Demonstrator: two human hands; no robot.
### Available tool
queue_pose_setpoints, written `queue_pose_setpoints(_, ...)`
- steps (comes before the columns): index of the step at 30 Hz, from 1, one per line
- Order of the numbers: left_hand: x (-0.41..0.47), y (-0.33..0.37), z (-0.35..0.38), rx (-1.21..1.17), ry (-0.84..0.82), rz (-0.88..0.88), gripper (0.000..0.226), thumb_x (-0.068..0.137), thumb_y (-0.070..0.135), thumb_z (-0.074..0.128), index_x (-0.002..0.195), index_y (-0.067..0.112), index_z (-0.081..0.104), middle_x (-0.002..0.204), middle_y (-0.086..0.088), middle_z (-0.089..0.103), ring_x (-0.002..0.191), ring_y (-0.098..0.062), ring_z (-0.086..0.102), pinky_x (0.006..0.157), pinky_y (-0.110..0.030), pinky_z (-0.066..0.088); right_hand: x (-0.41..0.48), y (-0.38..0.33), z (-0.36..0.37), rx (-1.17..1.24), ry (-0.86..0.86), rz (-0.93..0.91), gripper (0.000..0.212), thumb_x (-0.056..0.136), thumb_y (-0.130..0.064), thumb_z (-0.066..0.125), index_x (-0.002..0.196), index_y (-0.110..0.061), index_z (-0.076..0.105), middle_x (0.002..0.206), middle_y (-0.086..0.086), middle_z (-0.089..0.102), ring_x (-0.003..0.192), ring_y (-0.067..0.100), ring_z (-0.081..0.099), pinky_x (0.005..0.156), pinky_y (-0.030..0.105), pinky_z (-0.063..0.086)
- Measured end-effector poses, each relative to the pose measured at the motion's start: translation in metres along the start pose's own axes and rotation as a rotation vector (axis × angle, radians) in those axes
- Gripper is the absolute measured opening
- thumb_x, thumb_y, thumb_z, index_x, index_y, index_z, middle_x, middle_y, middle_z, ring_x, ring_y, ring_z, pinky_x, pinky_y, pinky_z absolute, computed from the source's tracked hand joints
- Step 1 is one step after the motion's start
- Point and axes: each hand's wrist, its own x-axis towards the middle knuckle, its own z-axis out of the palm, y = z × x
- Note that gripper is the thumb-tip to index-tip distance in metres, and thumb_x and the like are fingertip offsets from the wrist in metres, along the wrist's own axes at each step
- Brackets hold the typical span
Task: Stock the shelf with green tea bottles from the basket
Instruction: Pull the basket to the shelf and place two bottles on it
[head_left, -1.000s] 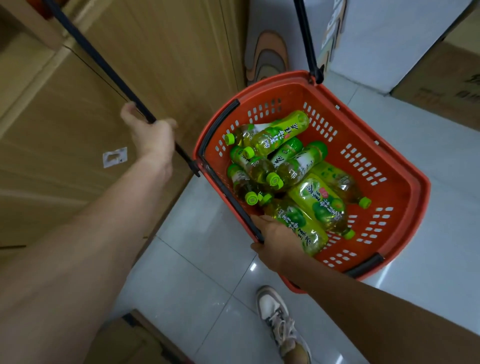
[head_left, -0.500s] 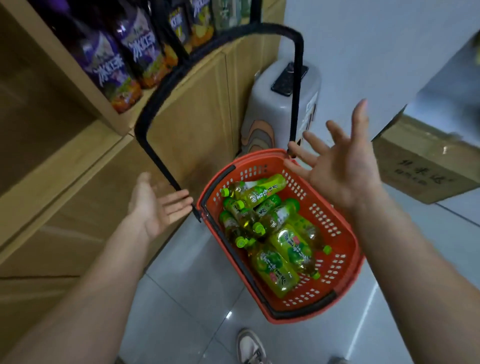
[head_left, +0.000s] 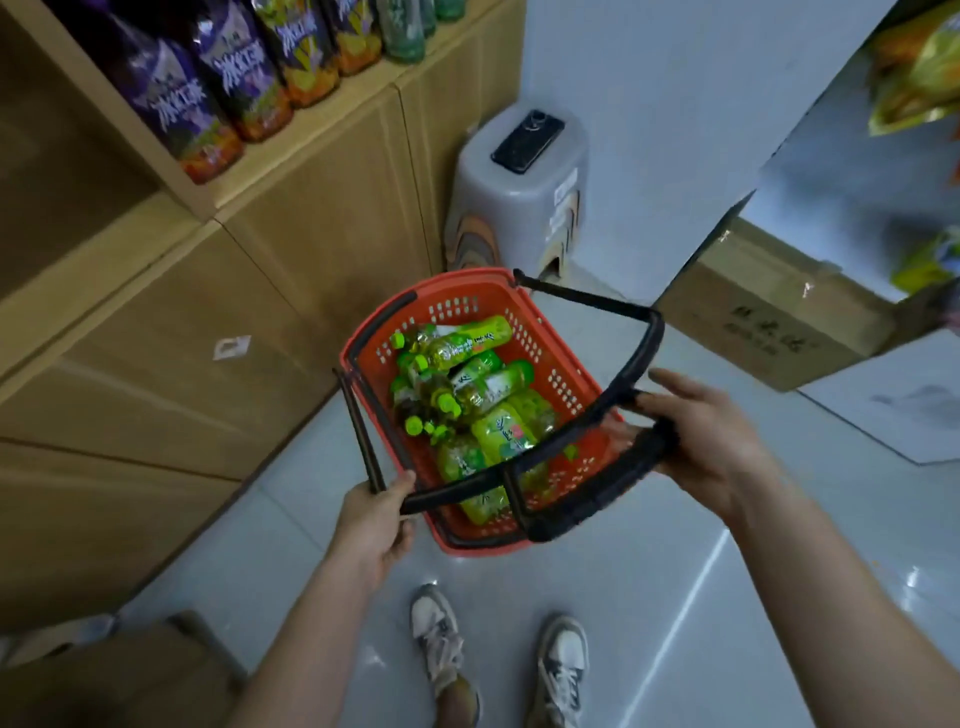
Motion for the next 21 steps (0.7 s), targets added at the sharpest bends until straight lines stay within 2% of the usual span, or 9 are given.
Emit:
queue_pose_setpoints(2,0.008,-0.031,0.015,0.064,0.046,0.003,0.019,0.094,0.02,0.058,0.102,0.005,0.049,0.065,-0.01,0.052,0.043,-0.015,0.046,0.042,-0.022,0.042,0.003,0.033,-0.024,-0.104,0.05,0.066,0.032,0.093,0.005,0.048,0.12,-0.011,0.055,0.084,0.011,0.071,0.072,0.03,0.065,0.068,0.039,0.055)
queue_pose_setpoints(4,0.022,-0.055,0.029,0.097,0.091,0.002,0.025,0.094,0.017,0.056,0.111,0.003,0.044,0.085,-0.019,0.057,0.053,-0.021,0.052,0.042,-0.024,0.045,0.017,0.062,-0.043,-0.178,0.107,0.111,0.03,0.09,0.009,0.048,0.115,-0.006,0.06,0.072,0.011,0.061,0.063,0.024,0.055,0.061,0.034,0.052)
queue_pose_setpoints(5,0.031,-0.065,0.035,0.135,0.11,0.009,0.029,0.093,0.017,0.056,0.114,0.003,0.041,0.093,-0.02,0.058,0.06,-0.025,0.056,0.045,-0.029,0.049,0.027,0.075,-0.051,-0.215,0.141,0.128,0.031,0.089,0.008,0.049,0.115,-0.004,0.061,0.073,0.011,0.057,0.063,0.022,0.052,0.06,0.033,0.05)
queue_pose_setpoints(7,0.047,-0.083,0.043,0.273,0.149,0.024,0.035,0.092,0.02,0.056,0.118,0.004,0.039,0.105,-0.017,0.059,0.083,-0.035,0.063,0.068,-0.044,0.058,0.046,0.098,-0.064,-0.304,0.185,0.157,0.03,0.088,0.004,0.052,0.114,-0.005,0.063,0.078,0.009,0.054,0.067,0.02,0.051,0.063,0.032,0.048)
queue_pose_setpoints(9,0.064,-0.1,0.047,0.418,0.172,0.028,0.036,0.092,0.024,0.054,0.121,0.005,0.042,0.111,-0.017,0.06,0.097,-0.037,0.062,0.083,-0.05,0.055,0.065,0.117,-0.073,-0.42,0.176,0.189,0.03,0.088,-0.003,0.054,0.116,-0.01,0.064,0.089,0.007,0.056,0.082,0.022,0.052,0.074,0.036,0.045)
queue_pose_setpoints(13,0.1,-0.124,0.052,0.425,0.17,0.047,0.022,0.095,0.026,0.047,0.104,0.007,0.055,0.106,-0.022,0.064,0.095,-0.039,0.063,0.084,-0.048,0.053,0.105,0.147,-0.08,-0.588,0.108,0.226,0.046,0.088,-0.012,0.06,0.134,-0.012,0.054,0.126,0.01,0.058,0.12,0.027,0.052,0.1,0.04,0.041)
queue_pose_setpoints(15,0.114,-0.132,0.055,0.424,0.191,0.066,0.019,0.095,0.023,0.047,0.095,0.008,0.059,0.102,-0.023,0.066,0.09,-0.038,0.064,0.083,-0.047,0.054,0.127,0.158,-0.076,-0.596,0.086,0.2,0.056,0.082,-0.015,0.066,0.135,-0.011,0.051,0.124,0.009,0.062,0.117,0.028,0.057,0.105,0.041,0.042)
queue_pose_setpoints(17,0.123,-0.138,0.059,0.467,0.235,0.092,0.02,0.095,0.022,0.049,0.096,0.007,0.061,0.101,-0.021,0.068,0.088,-0.038,0.065,0.08,-0.045,0.055,0.147,0.166,-0.072,-0.494,0.072,0.179,0.064,0.072,-0.018,0.071,0.132,-0.013,0.05,0.116,0.007,0.066,0.11,0.028,0.061,0.103,0.046,0.045)
queue_pose_setpoints(21,0.123,-0.14,0.07,0.616,0.324,0.124,0.024,0.095,0.02,0.05,0.108,0.003,0.061,0.107,-0.018,0.066,0.095,-0.036,0.062,0.076,-0.036,0.049,0.166,0.169,-0.063,-0.313,0.072,0.095,0.058,0.078,-0.005,0.066,0.13,-0.017,0.044,0.115,0.007,0.064,0.107,0.029,0.062,0.099,0.05,0.048)
